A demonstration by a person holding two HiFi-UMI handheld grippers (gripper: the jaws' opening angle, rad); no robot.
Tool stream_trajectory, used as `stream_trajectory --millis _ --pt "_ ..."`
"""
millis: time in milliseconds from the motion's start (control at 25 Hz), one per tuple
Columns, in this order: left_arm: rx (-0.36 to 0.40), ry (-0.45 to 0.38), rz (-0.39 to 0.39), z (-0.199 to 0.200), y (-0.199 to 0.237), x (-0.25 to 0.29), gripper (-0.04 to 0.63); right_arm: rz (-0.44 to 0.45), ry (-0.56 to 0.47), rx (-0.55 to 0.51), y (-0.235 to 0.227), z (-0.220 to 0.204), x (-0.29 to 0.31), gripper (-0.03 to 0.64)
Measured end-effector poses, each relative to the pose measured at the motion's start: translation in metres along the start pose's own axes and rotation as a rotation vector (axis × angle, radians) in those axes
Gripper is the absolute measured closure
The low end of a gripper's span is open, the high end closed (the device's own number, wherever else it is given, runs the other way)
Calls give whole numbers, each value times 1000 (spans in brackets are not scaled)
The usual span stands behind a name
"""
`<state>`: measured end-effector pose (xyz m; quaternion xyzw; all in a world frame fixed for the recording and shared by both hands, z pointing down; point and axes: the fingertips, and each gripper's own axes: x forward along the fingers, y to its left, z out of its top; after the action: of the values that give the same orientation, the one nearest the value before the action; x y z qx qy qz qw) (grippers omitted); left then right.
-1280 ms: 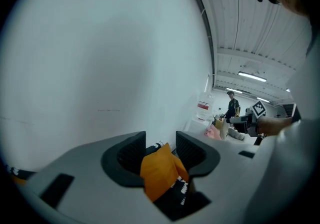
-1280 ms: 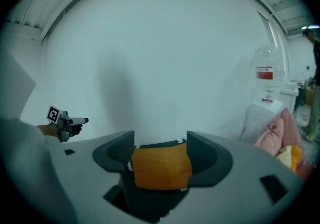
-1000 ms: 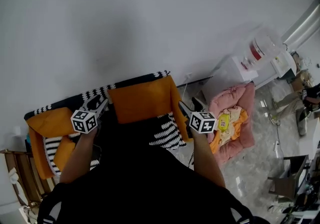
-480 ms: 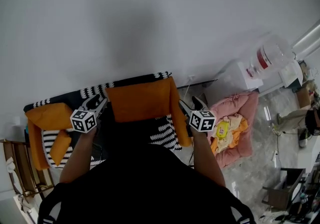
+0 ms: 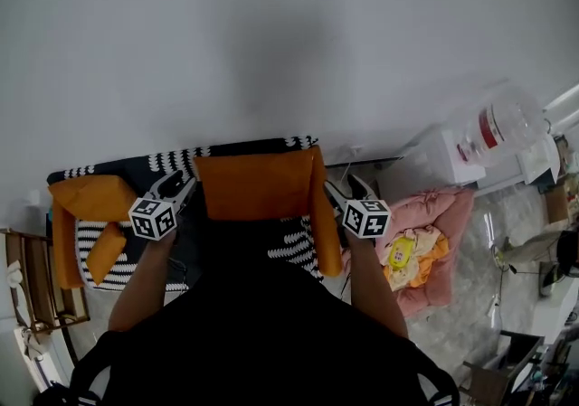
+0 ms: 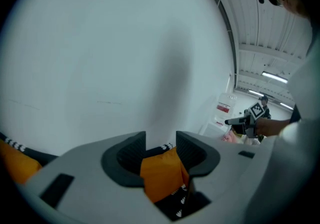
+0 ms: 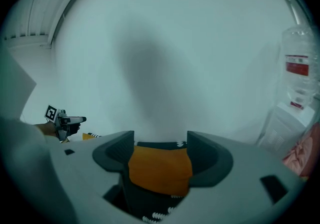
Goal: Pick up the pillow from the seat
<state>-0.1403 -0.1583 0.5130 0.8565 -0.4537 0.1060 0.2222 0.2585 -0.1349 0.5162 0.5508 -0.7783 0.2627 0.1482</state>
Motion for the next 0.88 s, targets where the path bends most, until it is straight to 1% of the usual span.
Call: stream_trajectory --millis 520,880 --pt "-55 -24 147 -8 -10 0 402 123 58 -65 -33 15 42 279" --pt "-92 -15 210 -12 -14 13 400 175 97 -81 -62 19 71 279"
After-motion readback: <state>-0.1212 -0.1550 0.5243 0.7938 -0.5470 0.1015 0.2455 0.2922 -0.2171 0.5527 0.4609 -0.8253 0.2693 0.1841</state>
